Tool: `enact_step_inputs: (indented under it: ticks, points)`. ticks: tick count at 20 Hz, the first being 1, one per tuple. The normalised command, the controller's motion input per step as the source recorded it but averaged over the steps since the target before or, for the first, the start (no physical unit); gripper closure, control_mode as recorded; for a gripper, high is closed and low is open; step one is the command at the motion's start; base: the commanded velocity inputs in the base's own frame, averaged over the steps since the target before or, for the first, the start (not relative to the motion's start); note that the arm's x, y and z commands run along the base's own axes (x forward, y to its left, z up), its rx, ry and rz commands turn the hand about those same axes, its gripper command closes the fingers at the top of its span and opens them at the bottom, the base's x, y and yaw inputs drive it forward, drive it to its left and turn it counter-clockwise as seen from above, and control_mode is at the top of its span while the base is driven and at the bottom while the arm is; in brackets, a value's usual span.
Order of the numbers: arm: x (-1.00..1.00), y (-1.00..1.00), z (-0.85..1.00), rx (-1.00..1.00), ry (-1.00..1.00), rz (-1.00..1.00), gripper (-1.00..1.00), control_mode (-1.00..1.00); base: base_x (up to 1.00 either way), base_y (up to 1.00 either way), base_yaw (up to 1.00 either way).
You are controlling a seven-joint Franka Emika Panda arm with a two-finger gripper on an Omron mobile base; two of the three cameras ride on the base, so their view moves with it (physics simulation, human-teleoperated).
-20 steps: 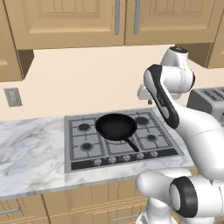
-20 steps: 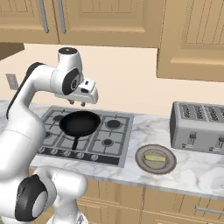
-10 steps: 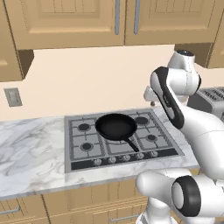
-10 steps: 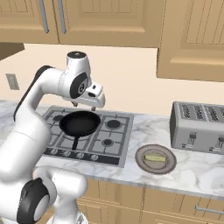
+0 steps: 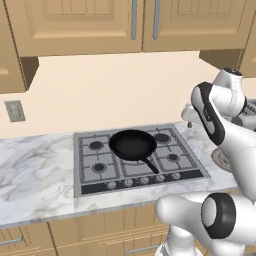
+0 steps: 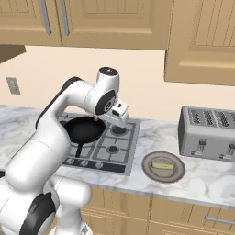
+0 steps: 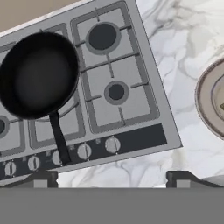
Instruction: Pick up the butter stick and place it in the pan. Then turn on the burner for the pan.
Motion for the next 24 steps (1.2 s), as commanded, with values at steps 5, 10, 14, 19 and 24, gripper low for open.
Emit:
enact_step_inputs:
  ticks: [5,10,14,19,24]
  points:
    - [-0.01,-0.46,-0.23,0.02,0.14,-0.11,-1.00,-1.00,0.00,0.00,0.00]
    - [-0.05,-0.53,-0.16,0.00,0.23,-0.18,-1.00,-1.00,0.00,0.00,0.00]
    - [0.00,-0.40,-0.21,0.00,0.21,-0.20,-1.00,-1.00,0.00,0.00,0.00]
    - [0.00,-0.30,-0.37,-0.02,0.13,-0.23,-1.00,-1.00,0.00,0.00,0.00]
    - [0.00,-0.40,-0.47,-0.02,0.04,-0.21,-1.00,-1.00,0.00,0.00,0.00]
